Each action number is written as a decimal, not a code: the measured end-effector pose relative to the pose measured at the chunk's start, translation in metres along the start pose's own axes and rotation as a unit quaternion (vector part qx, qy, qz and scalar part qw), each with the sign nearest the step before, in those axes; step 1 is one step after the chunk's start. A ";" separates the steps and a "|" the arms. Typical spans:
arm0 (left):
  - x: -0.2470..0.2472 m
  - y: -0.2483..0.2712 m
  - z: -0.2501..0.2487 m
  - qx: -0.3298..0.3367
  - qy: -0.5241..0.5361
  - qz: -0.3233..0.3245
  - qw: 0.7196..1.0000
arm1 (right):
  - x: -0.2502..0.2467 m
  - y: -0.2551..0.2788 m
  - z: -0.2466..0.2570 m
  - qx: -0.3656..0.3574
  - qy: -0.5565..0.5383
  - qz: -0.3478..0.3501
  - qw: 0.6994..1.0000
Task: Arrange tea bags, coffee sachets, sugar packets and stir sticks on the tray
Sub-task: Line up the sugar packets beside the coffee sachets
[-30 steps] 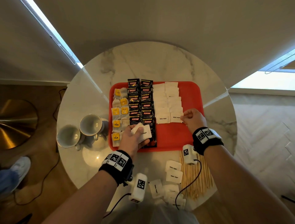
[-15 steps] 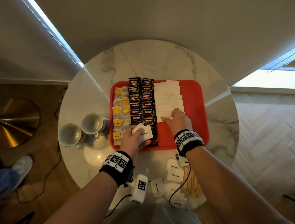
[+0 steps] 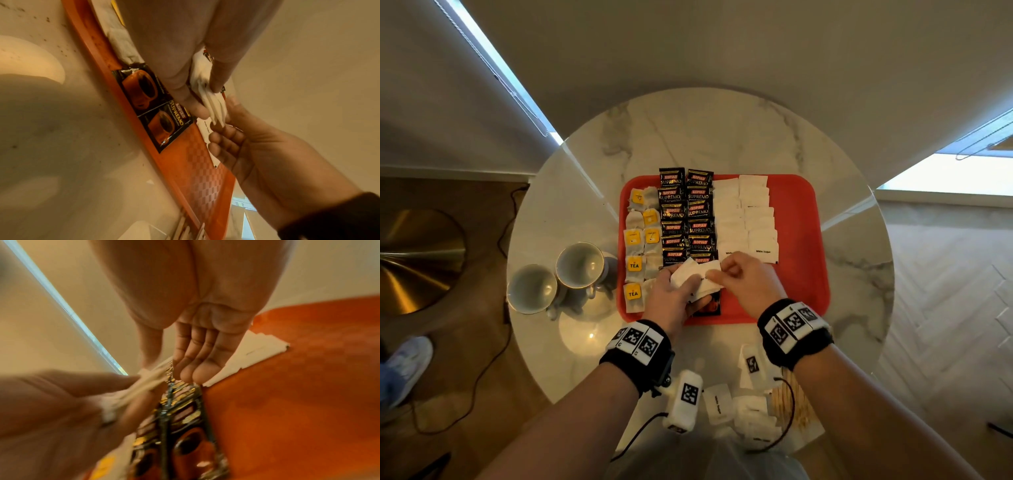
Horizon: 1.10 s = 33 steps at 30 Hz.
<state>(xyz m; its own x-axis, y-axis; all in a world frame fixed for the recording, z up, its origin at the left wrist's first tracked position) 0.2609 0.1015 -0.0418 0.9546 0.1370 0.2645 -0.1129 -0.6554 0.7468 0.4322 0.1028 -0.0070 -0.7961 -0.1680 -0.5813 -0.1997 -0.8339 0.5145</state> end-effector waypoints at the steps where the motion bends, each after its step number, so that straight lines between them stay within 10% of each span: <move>1: 0.000 -0.001 0.000 0.007 -0.010 -0.002 1.000 | 0.006 0.004 -0.001 0.002 -0.028 0.012 1.000; 27: -0.015 0.001 -0.003 0.037 -0.014 -0.031 0.999 | -0.036 -0.012 -0.040 0.088 0.070 -0.149 0.982; 33: 0.004 -0.004 -0.001 0.040 -0.045 -0.014 0.998 | -0.003 0.013 -0.022 0.037 -0.066 -0.022 0.997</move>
<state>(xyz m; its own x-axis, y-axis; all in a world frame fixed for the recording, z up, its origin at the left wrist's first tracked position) 0.2654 0.1051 -0.0429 0.9784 0.0900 0.1859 -0.0678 -0.7100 0.7009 0.4446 0.0809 -0.0132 -0.8532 -0.0571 -0.5184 -0.2741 -0.7965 0.5390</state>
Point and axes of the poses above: each hand's wrist, its own y-axis away from the middle knuckle, its own x-axis out of the palm, z = x × y, the point moved 9 cm from there along -y, towards the middle knuckle, and after that the axes turned 4 degrees about y, right-handed, at the moved point
